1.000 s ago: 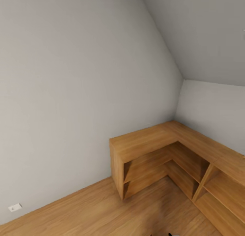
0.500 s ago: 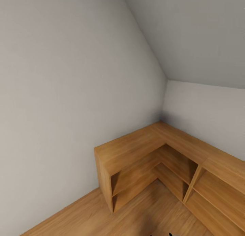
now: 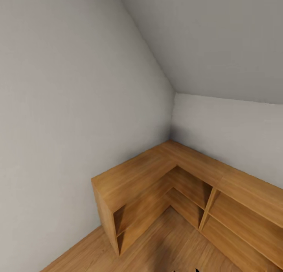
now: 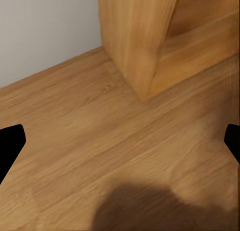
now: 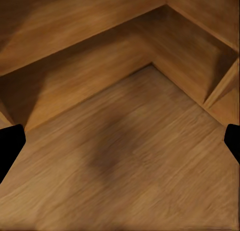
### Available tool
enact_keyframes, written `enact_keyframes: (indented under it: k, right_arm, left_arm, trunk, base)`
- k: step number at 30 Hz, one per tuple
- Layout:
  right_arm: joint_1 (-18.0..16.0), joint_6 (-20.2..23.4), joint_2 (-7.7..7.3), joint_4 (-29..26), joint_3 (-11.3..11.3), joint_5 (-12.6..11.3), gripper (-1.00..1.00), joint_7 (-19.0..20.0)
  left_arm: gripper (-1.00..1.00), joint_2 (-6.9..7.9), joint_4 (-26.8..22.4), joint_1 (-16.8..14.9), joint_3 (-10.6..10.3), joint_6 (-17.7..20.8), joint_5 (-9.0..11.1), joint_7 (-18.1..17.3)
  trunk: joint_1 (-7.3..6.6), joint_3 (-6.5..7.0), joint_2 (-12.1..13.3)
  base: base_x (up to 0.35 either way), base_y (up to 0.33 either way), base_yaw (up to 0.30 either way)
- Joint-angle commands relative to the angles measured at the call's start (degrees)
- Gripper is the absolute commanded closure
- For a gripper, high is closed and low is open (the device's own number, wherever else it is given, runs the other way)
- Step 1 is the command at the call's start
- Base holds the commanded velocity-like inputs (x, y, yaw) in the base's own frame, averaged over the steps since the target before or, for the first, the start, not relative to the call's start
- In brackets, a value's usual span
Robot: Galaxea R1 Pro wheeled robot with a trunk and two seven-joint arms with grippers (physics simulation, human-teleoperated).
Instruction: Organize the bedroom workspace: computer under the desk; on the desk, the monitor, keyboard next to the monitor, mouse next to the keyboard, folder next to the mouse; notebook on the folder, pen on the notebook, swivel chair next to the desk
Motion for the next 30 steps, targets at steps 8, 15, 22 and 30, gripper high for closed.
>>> enact_keyframes:
  k: [8,15,22,30]
  right_arm:
    - [-0.09,-0.06,0.03,0.03,0.50,-0.11,-1.00,-0.46]
    - [-0.09,0.11,0.16,0.03,0.48,-0.19,-1.00,-0.52]
    - [-0.07,0.23,0.21,0.03,0.41,-0.78,-1.00,-0.54]
    - [-0.10,0.33,0.23,-0.03,0.38,-2.31,-1.00,-0.55]
  left_arm:
    - [-1.00,-0.06,0.16,-0.02,0.42,-0.15,-0.65,-0.01]
    - [-1.00,-0.04,0.36,-0.02,0.36,-0.10,-0.67,-0.02]
    - [-1.00,0.01,0.40,-0.04,0.35,-0.12,-0.68,-0.02]
    - [-1.00,0.01,0.40,-0.05,0.35,-0.15,-0.64,-0.02]
  trunk:
    - [0.04,-0.08,-0.13]
    - [0.04,-0.18,-0.13]
    - [0.04,-0.63,-0.13]
    - [0.04,-1.32,-0.13]
  base:
    - [0.007,0.000,-0.272]
    - [0.001,0.000,-0.253]
    - [0.000,0.000,-0.148]
    - [0.000,0.000,-0.040]
